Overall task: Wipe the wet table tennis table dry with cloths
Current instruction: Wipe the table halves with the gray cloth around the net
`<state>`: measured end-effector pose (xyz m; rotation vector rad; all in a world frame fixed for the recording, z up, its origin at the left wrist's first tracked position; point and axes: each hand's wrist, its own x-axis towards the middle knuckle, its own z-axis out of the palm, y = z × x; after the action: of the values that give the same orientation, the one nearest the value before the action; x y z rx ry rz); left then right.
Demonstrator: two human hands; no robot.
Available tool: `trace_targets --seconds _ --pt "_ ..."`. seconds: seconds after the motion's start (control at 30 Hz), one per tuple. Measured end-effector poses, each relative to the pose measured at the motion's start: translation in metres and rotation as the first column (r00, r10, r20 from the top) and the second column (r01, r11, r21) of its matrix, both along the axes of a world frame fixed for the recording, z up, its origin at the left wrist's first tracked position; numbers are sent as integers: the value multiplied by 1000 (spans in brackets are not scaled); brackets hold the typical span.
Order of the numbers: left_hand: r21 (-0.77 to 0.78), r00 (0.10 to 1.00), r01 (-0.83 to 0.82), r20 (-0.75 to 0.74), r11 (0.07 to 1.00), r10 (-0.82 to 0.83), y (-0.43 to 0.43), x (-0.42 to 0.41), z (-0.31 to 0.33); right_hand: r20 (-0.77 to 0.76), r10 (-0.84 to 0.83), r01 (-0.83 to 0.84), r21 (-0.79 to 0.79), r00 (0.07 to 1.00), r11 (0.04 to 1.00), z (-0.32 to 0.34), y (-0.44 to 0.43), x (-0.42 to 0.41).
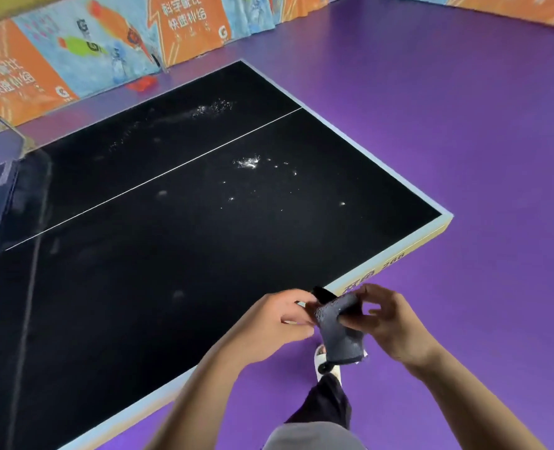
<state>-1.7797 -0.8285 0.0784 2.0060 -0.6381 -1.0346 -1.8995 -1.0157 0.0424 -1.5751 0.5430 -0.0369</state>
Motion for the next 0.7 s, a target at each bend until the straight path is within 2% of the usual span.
trace_targets --seconds 0.1,0.23,0.27,0.3,0.4,0.47,0.53,0.57,0.63,0.7 --pt "-36 996 -59 60 998 61 -29 38 -14 -1 91 -90 -205 996 975 6 -29 32" --pt "-27 924 47 382 999 -33 -81 94 -38 -5 37 -37 -275 999 961 22 -76 76" --pt "-32 919 81 388 996 -63 -93 106 -42 -3 12 -12 -285 1000 959 26 -87 86" --pt "-69 938 114 337 991 -85 -104 119 -46 -6 -15 13 -286 1000 958 31 -99 95" --pt "-213 991 135 27 968 -132 -135 151 -47 -66 -106 89 -224 992 971 36 -130 123" --pt "-240 999 32 17 970 -29 -150 169 -54 -124 -225 212 -107 966 971 33 -145 139" --pt "-223 990 -73 105 972 99 -159 178 -57 -205 -382 395 26 901 918 27 -154 154" --pt "-241 989 -96 89 966 120 -161 179 -56 -250 -436 470 91 864 878 25 -155 161" --pt "-282 998 -52 -36 958 43 -163 176 -51 -336 -480 553 165 810 817 20 -153 177" --pt "-299 991 40 -111 954 -76 -169 164 -45 -399 -467 570 191 789 799 15 -146 193"
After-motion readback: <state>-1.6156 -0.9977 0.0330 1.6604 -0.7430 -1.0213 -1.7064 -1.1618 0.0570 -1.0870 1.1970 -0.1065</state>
